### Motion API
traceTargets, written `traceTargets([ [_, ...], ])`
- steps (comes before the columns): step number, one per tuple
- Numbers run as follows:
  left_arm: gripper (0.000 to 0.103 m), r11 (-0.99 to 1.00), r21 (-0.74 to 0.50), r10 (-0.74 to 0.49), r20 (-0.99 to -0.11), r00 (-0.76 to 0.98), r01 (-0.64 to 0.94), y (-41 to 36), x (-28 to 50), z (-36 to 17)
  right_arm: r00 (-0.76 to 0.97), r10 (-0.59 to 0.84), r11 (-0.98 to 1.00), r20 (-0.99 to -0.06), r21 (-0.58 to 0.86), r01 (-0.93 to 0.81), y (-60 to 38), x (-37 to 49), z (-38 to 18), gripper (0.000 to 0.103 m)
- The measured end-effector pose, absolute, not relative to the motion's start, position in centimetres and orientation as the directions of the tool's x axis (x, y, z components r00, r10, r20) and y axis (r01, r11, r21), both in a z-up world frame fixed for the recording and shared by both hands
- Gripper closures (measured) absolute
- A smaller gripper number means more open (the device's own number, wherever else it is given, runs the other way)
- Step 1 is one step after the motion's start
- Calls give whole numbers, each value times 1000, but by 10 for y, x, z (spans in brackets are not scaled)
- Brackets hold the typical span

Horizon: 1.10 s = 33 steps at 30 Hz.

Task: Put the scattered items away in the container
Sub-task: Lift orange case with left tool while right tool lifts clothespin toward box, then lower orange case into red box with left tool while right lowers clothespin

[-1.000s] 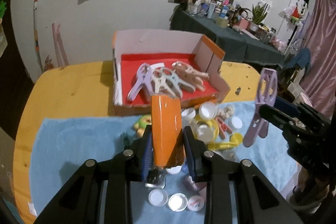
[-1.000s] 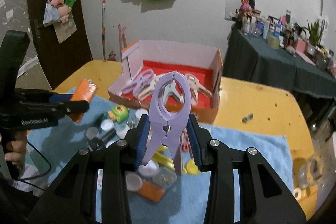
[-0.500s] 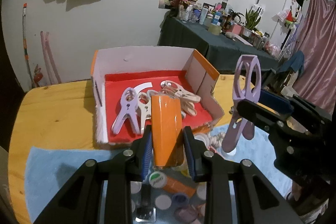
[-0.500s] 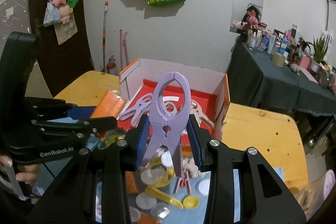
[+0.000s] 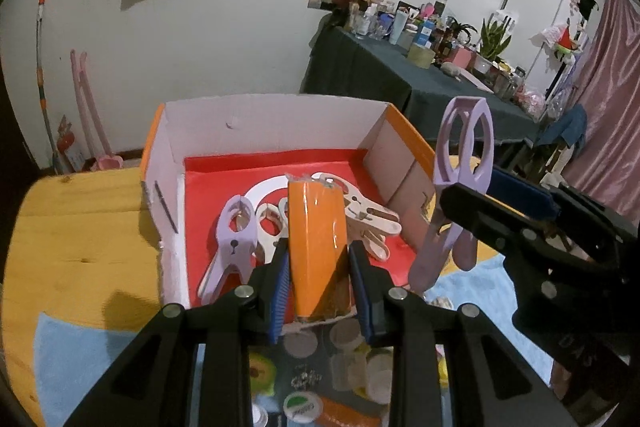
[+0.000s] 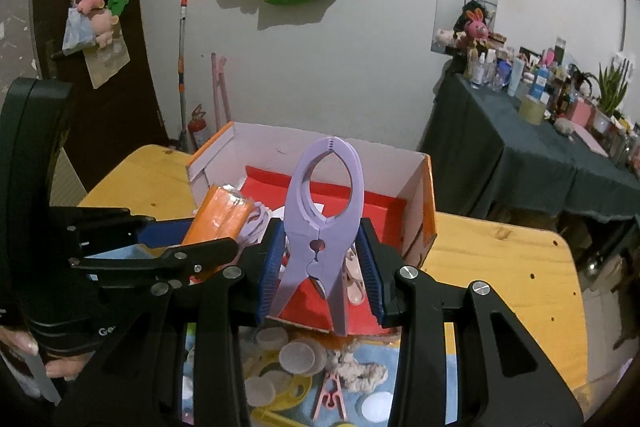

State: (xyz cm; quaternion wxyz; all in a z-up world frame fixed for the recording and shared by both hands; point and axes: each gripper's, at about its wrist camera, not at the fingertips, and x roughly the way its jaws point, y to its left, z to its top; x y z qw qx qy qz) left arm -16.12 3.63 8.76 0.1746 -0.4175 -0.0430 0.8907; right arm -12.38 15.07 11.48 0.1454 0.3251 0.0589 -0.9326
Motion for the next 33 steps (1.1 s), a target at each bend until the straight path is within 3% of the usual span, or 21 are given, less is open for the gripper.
traceTargets([
  [17, 73, -948, -233, 313, -801, -510, -217, 39, -203, 33, -669, -214, -955, -712, 8, 298, 148, -174, 68, 68],
  [33, 73, -957, -218, 286, -823, -491, -193, 36, -210, 18, -627, -198, -959, -754, 16, 284, 150, -191, 50, 68],
])
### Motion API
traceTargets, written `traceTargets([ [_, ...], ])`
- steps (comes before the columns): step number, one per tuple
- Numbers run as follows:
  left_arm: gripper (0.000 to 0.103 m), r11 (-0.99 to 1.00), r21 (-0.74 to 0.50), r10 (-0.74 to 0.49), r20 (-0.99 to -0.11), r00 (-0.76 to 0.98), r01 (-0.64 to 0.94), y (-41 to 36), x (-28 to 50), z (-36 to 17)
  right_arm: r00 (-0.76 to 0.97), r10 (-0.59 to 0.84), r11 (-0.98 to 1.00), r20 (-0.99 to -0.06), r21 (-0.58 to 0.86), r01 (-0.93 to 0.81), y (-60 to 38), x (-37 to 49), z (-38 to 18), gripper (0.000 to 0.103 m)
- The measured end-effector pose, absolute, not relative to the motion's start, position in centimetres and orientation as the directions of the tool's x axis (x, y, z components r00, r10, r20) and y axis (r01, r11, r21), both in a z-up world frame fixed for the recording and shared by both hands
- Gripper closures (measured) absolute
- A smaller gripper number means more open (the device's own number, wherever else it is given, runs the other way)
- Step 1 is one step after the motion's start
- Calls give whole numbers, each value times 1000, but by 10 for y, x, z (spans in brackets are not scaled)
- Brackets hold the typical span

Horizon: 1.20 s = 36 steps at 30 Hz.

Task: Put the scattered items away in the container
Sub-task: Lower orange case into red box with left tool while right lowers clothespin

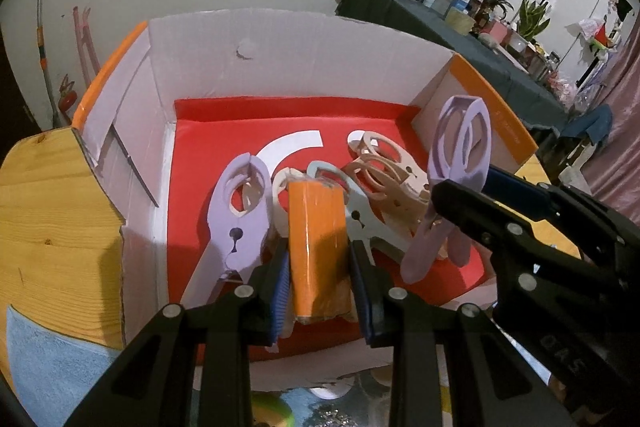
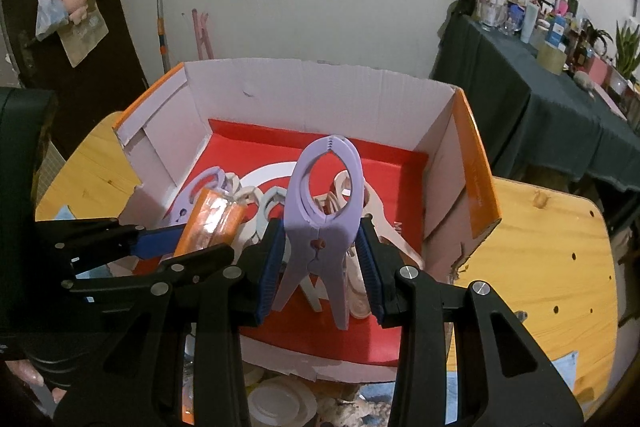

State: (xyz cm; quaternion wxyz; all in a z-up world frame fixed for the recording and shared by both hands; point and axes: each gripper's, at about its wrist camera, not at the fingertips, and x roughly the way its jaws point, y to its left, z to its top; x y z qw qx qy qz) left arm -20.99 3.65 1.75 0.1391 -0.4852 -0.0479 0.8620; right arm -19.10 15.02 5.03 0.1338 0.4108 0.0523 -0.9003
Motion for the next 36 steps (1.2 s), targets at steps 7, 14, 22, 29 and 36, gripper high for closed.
traceTargets([
  [7, 73, -960, -209, 275, -830, -486, -186, 36, -212, 14, -603, -182, -961, -776, 11, 275, 150, -199, 43, 68],
  [14, 73, -962, -202, 267, -834, -484, -183, 36, -214, 12, -588, -171, -963, -791, 9, 269, 151, -205, 39, 68],
  [22, 73, -963, -191, 260, -838, -481, -188, 38, -215, 12, -566, -161, -962, -808, 1, 273, 149, -210, 37, 68],
  [29, 73, -966, -177, 246, -845, -475, -187, 39, -218, 11, -529, -143, -958, -836, -17, 286, 145, -216, 36, 68],
  [36, 73, -967, -173, 242, -849, -470, -186, 40, -219, 12, -486, -105, -956, -868, -47, 290, 142, -226, 33, 68],
])
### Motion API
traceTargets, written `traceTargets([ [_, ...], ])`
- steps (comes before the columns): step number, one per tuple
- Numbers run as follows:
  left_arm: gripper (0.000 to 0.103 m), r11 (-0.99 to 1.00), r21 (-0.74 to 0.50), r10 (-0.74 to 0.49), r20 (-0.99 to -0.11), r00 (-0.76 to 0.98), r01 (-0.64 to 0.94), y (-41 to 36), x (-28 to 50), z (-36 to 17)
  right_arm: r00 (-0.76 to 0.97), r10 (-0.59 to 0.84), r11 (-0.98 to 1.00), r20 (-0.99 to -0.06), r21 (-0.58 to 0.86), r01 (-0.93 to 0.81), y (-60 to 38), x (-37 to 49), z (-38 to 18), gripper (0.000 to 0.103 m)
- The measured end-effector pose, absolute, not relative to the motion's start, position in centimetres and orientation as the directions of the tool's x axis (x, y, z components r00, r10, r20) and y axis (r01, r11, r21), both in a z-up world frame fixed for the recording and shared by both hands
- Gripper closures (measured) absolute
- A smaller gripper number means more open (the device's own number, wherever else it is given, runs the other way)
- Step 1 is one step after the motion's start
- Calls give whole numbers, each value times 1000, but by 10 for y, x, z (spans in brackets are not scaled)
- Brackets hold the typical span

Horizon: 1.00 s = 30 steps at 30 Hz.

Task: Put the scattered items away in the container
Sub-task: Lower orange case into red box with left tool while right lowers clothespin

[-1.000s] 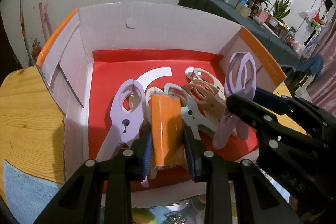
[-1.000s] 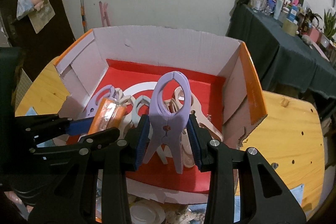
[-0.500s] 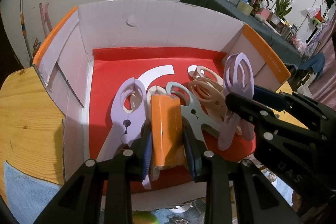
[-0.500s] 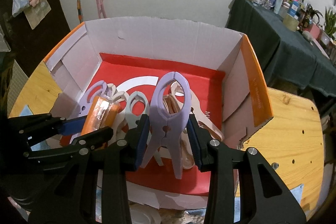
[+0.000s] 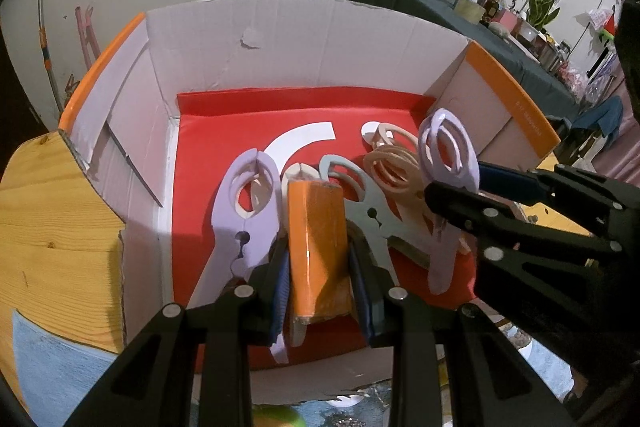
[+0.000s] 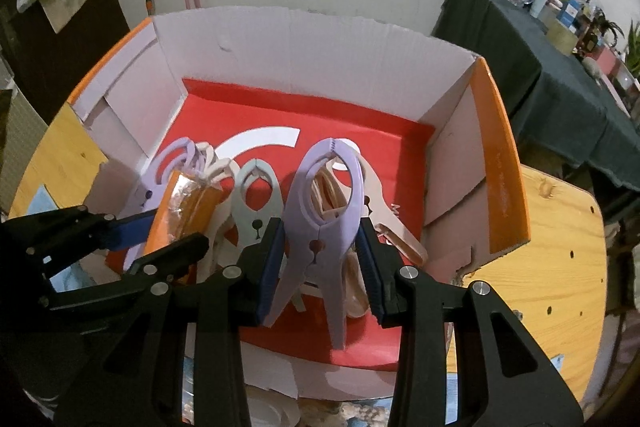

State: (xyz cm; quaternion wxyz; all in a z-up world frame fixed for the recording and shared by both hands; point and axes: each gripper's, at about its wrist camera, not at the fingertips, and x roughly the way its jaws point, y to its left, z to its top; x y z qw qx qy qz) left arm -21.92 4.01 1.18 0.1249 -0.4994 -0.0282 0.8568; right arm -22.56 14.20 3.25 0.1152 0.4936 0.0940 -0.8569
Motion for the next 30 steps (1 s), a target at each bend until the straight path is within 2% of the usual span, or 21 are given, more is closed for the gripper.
traceTargets([
  [14, 73, -967, -171, 241, -850, -468, -187, 40, -221, 11, -461, -31, -947, -887, -121, 297, 136, -235, 21, 68],
  [30, 73, -969, -167, 236, -851, -470, -183, 39, -223, 10, -449, -24, -942, -893, -130, 308, 132, -235, 16, 68],
])
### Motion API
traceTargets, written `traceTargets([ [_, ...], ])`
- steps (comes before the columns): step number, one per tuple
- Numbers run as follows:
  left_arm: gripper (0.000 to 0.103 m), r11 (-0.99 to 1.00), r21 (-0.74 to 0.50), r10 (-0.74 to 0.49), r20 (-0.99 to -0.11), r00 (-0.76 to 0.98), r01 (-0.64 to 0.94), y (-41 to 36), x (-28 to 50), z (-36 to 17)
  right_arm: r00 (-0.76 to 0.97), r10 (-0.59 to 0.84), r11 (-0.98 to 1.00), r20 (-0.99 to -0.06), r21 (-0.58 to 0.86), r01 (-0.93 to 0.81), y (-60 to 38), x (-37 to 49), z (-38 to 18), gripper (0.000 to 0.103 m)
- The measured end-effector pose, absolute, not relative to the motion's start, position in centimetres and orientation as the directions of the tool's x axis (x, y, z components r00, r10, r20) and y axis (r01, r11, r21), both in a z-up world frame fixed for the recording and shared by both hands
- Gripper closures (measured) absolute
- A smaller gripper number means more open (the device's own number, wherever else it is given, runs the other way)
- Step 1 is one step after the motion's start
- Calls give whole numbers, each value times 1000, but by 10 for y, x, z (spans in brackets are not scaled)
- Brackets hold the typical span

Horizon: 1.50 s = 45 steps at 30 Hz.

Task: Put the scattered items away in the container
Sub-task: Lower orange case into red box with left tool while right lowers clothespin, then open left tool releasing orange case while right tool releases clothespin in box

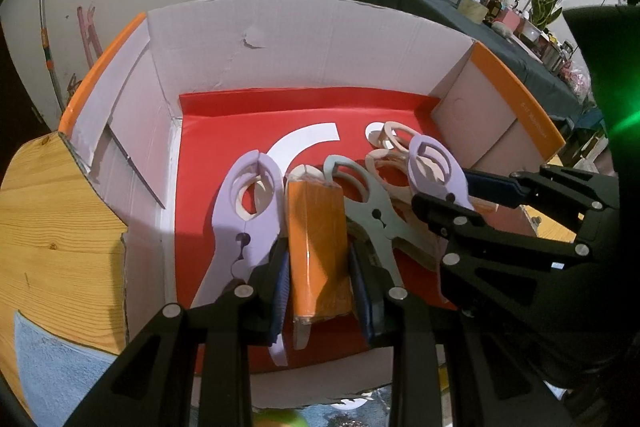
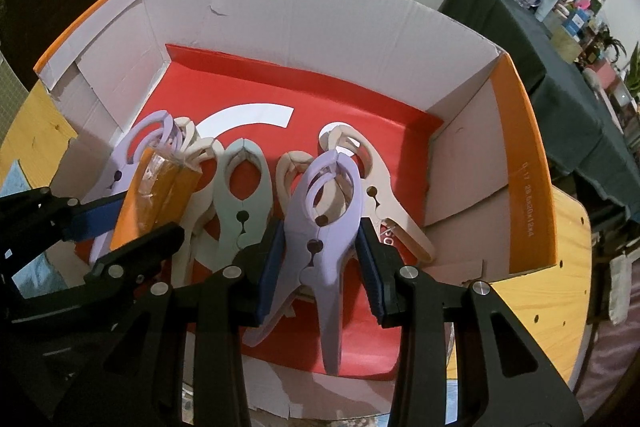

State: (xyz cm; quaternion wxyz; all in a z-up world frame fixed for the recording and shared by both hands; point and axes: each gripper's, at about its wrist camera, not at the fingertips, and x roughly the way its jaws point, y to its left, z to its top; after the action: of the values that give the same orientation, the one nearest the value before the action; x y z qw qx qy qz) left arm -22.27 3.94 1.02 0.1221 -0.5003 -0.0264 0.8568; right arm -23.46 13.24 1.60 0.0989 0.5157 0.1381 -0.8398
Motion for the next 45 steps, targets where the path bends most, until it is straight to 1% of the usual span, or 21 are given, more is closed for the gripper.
traceTargets([
  [28, 72, -969, -168, 237, -849, -472, -183, 39, -225, 10, -453, -23, -953, -891, -117, 280, 139, -240, 18, 66],
  [30, 72, -969, -169, 237, -850, -470, -183, 39, -225, 10, -453, -20, -953, -891, -120, 280, 138, -239, 18, 63],
  [32, 72, -969, -170, 237, -850, -470, -181, 37, -226, 10, -455, -21, -952, -890, -121, 280, 138, -239, 18, 57],
  [45, 69, -969, -170, 236, -851, -470, -179, 35, -227, 9, -456, -24, -954, -890, -115, 276, 137, -238, 17, 56],
])
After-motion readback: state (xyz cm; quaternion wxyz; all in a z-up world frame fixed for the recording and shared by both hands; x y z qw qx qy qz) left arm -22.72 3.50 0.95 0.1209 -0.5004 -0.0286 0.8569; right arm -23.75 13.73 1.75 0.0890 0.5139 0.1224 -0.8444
